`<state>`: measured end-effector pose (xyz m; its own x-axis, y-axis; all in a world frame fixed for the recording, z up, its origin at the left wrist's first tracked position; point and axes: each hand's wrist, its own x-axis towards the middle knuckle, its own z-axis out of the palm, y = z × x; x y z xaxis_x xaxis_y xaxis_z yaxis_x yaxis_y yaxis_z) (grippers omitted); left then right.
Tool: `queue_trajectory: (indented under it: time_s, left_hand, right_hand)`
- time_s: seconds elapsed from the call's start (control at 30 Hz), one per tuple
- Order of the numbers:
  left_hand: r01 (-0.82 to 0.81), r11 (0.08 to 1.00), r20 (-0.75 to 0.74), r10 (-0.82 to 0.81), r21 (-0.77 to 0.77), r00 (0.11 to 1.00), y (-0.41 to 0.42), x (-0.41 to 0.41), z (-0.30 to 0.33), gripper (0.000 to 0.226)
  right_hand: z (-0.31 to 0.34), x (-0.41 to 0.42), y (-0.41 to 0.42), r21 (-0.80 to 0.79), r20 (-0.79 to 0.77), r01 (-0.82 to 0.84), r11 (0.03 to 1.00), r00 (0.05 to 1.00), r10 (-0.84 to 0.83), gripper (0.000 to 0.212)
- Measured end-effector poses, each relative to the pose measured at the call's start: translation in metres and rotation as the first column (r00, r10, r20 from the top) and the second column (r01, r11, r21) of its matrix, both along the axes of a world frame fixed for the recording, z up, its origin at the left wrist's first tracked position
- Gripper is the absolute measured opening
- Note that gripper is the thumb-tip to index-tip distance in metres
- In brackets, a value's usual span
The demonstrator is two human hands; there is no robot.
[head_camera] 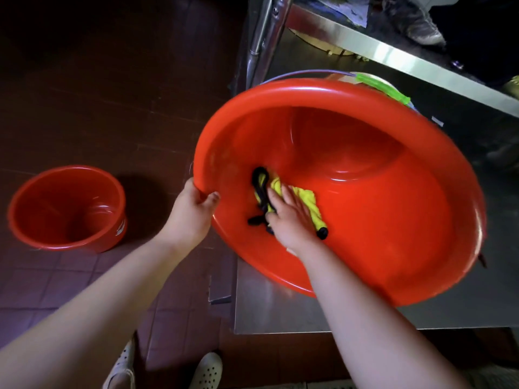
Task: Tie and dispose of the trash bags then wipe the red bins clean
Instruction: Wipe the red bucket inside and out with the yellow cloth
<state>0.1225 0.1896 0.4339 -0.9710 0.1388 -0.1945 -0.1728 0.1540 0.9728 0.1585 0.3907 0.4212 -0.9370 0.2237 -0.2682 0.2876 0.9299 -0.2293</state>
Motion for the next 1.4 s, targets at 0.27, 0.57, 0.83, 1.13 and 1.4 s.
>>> queue_trajectory:
  time_s: [0.27, 0.57, 0.83, 1.13, 1.4]
  left_hand:
    - [0.02, 0.995, -0.017, -0.018, 0.098, 1.0, -0.001, 0.012, -0.015, 0.014]
    - [0.111, 0.964, 0.059, -0.129, 0.242, 0.99, 0.01, 0.053, -0.042, 0.036]
    - [0.137, 0.985, -0.119, -0.124, 0.109, 0.985, 0.009, 0.045, -0.026, 0.035]
    - [0.14, 0.99, -0.285, -0.143, -0.032, 0.948, 0.001, 0.006, 0.017, 0.021]
    - [0.221, 0.961, -0.02, -0.221, 0.168, 0.975, 0.009, 0.037, -0.021, 0.028]
  right_hand:
    - [-0.003, -0.05, 0.047, 0.103, -0.018, 0.299, 0.949, 0.954, -0.299, 0.061]
    - [-0.006, 0.014, -0.012, 0.032, -0.086, 0.075, 0.997, 0.994, -0.072, 0.062]
    - [-0.002, 0.077, -0.042, 0.058, -0.06, -0.066, 0.996, 0.996, 0.069, 0.06]
    - [0.003, -0.009, 0.038, 0.066, -0.049, 0.25, 0.966, 0.968, -0.247, 0.056]
    - [0.004, -0.032, 0.058, 0.087, -0.012, 0.267, 0.96, 0.964, -0.267, 0.058]
